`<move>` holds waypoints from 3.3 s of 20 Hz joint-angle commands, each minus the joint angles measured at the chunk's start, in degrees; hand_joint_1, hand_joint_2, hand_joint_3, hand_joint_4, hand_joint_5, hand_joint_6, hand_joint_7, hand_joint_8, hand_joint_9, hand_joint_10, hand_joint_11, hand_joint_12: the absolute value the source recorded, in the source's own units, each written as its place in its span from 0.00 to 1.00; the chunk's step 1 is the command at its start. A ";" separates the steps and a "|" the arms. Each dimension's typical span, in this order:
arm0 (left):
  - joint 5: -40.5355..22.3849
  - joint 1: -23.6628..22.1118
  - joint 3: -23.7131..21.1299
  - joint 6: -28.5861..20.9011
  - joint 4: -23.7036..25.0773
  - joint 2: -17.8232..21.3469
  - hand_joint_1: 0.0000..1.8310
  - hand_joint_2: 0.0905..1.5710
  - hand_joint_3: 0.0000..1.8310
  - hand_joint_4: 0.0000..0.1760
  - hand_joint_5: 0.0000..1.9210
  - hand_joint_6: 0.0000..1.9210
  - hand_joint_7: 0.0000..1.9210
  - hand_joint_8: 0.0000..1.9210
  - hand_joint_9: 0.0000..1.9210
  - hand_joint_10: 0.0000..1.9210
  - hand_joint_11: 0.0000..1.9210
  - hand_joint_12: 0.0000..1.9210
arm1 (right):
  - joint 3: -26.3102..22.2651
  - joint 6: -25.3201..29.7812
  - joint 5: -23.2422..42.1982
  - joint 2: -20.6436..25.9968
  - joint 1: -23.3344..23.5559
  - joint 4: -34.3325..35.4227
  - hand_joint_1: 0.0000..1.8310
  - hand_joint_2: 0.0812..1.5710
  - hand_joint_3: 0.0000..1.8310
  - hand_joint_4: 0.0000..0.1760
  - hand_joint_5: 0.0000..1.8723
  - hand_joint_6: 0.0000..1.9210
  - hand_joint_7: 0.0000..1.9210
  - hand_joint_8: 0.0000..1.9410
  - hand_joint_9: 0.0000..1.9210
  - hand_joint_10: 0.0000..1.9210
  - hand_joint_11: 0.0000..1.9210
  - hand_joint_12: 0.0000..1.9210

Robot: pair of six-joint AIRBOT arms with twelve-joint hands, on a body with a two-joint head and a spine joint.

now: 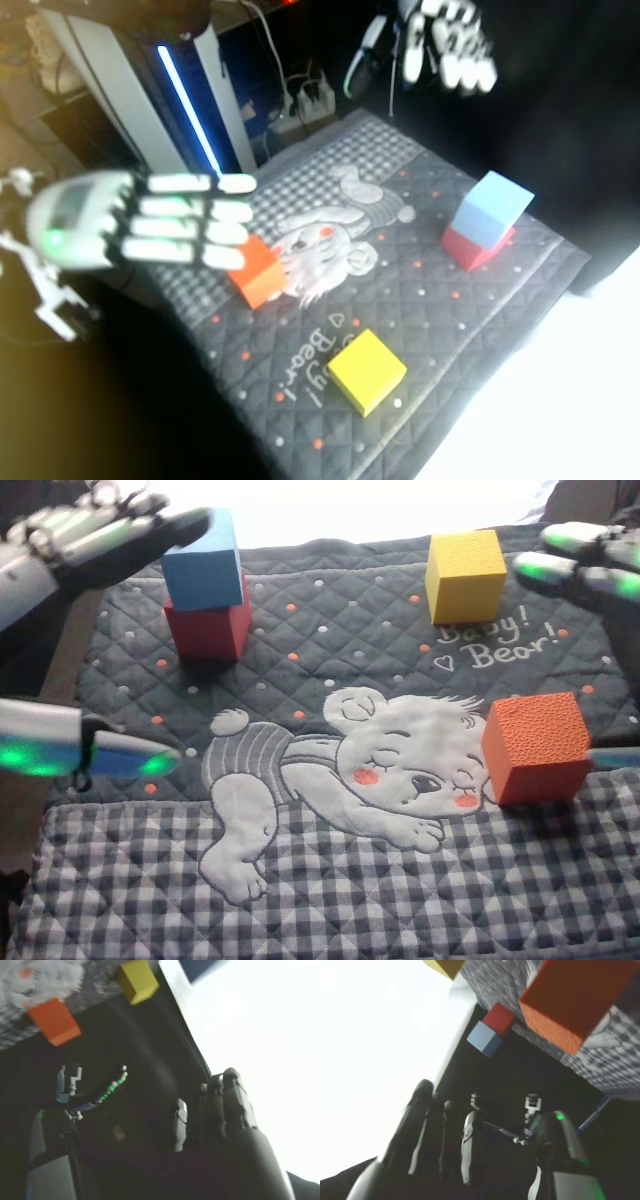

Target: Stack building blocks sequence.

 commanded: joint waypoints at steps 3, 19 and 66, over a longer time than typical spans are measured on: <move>-12.08 5.33 0.26 -3.07 -4.84 -0.79 0.46 0.43 0.00 0.98 0.06 0.00 0.00 0.00 0.00 0.00 0.00 0.00 | 1.58 2.80 0.43 -2.12 2.60 -2.89 0.45 0.63 0.01 1.00 0.03 0.01 0.03 0.00 0.03 0.00 0.06 0.01; -12.80 8.37 2.66 -10.40 -5.14 -2.97 0.47 0.49 0.01 0.67 0.06 0.01 0.00 0.00 0.00 0.00 0.01 0.01 | 7.34 7.28 -13.44 -7.00 6.35 -8.30 0.34 0.66 0.00 0.88 0.05 0.00 0.04 0.00 0.05 0.00 0.08 0.03; -11.05 6.97 5.20 -12.82 -3.14 -6.19 0.46 0.51 0.00 0.46 0.12 0.00 0.04 0.00 0.02 0.00 0.00 0.12 | 30.45 -1.18 -30.30 -22.94 35.13 0.19 0.75 0.71 0.00 0.00 0.50 0.54 0.40 0.56 0.48 0.66 0.58 0.63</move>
